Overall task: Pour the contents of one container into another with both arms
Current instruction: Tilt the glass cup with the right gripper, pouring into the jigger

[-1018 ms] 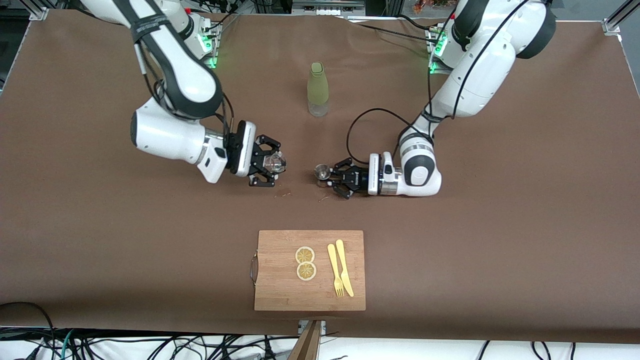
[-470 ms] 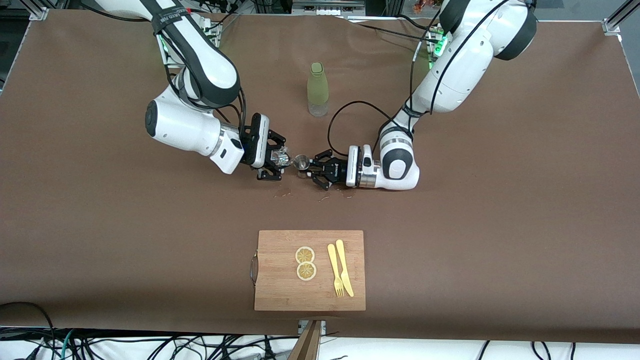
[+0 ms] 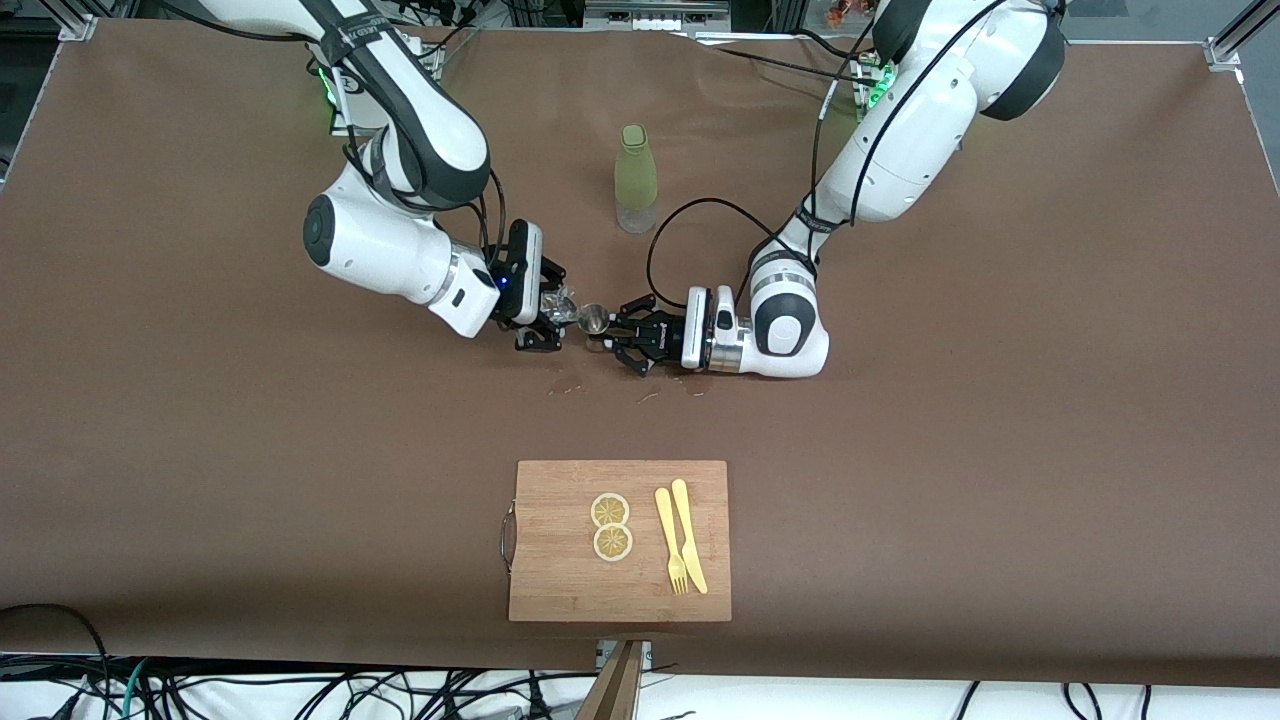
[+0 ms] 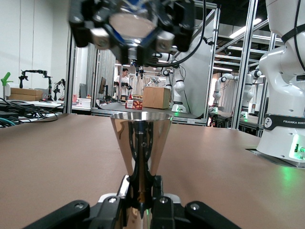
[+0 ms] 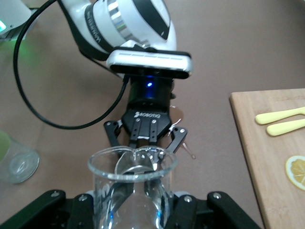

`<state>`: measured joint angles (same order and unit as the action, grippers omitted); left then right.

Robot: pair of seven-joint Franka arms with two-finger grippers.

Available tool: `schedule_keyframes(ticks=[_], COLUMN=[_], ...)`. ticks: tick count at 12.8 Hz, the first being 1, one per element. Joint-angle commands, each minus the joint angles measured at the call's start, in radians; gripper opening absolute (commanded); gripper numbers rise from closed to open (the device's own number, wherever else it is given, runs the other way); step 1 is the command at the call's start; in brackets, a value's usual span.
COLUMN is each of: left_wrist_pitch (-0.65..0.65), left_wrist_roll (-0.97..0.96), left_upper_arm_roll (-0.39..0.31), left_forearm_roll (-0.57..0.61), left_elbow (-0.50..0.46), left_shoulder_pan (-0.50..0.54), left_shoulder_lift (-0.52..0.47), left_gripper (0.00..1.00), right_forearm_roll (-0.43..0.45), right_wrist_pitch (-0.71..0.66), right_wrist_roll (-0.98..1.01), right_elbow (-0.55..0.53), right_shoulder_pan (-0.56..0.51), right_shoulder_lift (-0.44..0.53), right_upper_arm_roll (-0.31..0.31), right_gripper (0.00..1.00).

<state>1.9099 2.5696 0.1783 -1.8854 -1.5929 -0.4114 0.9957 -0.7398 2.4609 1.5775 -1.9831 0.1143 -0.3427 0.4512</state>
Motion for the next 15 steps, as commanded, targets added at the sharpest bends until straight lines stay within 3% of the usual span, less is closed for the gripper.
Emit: schedule_keyframes(ticks=[1, 5, 9, 13, 15], left_wrist_pitch=[0.017, 0.017, 0.017, 0.035, 0.038], left_wrist_roll=[0.034, 0.034, 0.034, 0.041, 0.041], left_upper_arm_roll=[0.001, 0.001, 0.001, 0.0, 0.0], left_forearm_roll=[-0.04, -0.04, -0.04, -0.069, -0.072], left_elbow=[0.025, 0.025, 0.036, 0.042, 0.048], left_shoulder_pan=[-0.014, -0.014, -0.02, -0.038, -0.04], left_shoulder_lift=[0.017, 0.018, 0.02, 0.027, 0.029], left_gripper=[0.0, 0.0, 0.0, 0.0, 0.0], right_forearm_roll=[0.052, 0.103, 0.281, 0.307, 0.365], right_wrist_pitch=[0.021, 0.036, 0.058, 0.059, 0.059], right_wrist_roll=[-0.021, -0.043, -0.216, -0.269, -0.341], right_elbow=[-0.088, -0.091, -0.077, -0.053, -0.052], right_shoulder_pan=[-0.015, -0.013, 0.002, 0.022, 0.027], right_shoulder_lift=[0.077, 0.076, 0.062, 0.041, 0.041], right_upper_arm_roll=[0.018, 0.018, 0.02, 0.02, 0.02], right_gripper=[0.09, 0.09, 0.09, 0.09, 0.09])
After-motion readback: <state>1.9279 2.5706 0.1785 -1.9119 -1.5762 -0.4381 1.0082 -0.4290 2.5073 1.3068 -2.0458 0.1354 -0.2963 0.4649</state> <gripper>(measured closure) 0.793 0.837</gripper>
